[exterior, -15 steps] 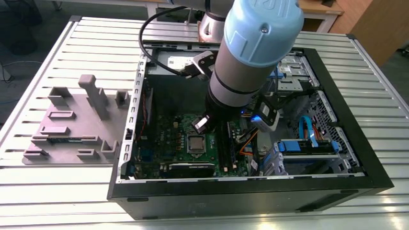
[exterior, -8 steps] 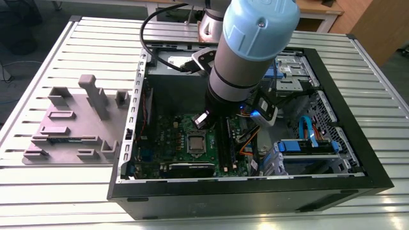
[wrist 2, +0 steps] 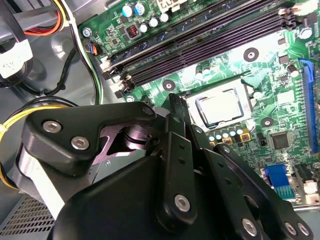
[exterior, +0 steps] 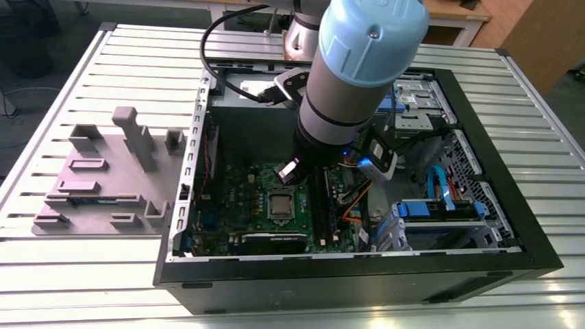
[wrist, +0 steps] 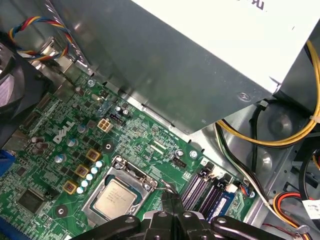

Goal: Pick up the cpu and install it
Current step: 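Close the cpu cover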

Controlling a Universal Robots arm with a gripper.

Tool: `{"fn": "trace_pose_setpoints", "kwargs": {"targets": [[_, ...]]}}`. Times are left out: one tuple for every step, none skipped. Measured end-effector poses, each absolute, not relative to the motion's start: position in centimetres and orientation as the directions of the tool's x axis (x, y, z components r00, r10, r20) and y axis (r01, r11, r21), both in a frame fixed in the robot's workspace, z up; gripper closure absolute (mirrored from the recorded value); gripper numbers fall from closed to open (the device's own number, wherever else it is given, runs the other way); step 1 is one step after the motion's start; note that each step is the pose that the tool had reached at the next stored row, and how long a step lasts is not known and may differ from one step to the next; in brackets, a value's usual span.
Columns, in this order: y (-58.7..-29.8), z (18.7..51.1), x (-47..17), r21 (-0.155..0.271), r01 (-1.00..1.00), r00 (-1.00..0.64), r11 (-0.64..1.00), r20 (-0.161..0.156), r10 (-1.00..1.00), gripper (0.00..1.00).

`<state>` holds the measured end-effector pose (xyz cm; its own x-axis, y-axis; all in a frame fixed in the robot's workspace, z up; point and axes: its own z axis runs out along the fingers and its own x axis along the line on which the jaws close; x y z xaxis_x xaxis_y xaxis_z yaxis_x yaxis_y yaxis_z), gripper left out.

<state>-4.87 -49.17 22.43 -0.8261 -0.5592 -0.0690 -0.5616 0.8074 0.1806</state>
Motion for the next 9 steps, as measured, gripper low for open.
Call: {"fn": "trace_pose_setpoints", "kwargs": {"targets": [[-49.13, 22.39, -4.87, 0.181, -0.562, -0.826, 0.807, -0.069, -0.559, 0.89], [-49.1, 22.37, -4.87, 0.181, -0.562, -0.826, 0.807, -0.069, -0.559, 0.89], [-49.08, 22.35, -4.87, 0.181, -0.562, -0.826, 0.807, -0.069, -0.559, 0.89], [-49.06, 22.34, -4.87, 0.181, -0.562, -0.826, 0.807, -0.069, -0.559, 0.89], [-49.06, 22.34, -4.87, 0.181, -0.562, -0.826, 0.807, -0.069, -0.559, 0.89], [-49.06, 22.34, -4.87, 0.181, -0.562, -0.826, 0.807, -0.069, -0.559, 0.89], [-49.05, 22.34, -4.87, 0.181, -0.562, -0.826, 0.807, -0.069, -0.559, 0.89], [-49.05, 22.33, -4.87, 0.181, -0.562, -0.826, 0.807, -0.069, -0.559, 0.89], [-49.05, 22.33, -4.87, 0.181, -0.562, -0.826, 0.807, -0.069, -0.559, 0.89]]}}
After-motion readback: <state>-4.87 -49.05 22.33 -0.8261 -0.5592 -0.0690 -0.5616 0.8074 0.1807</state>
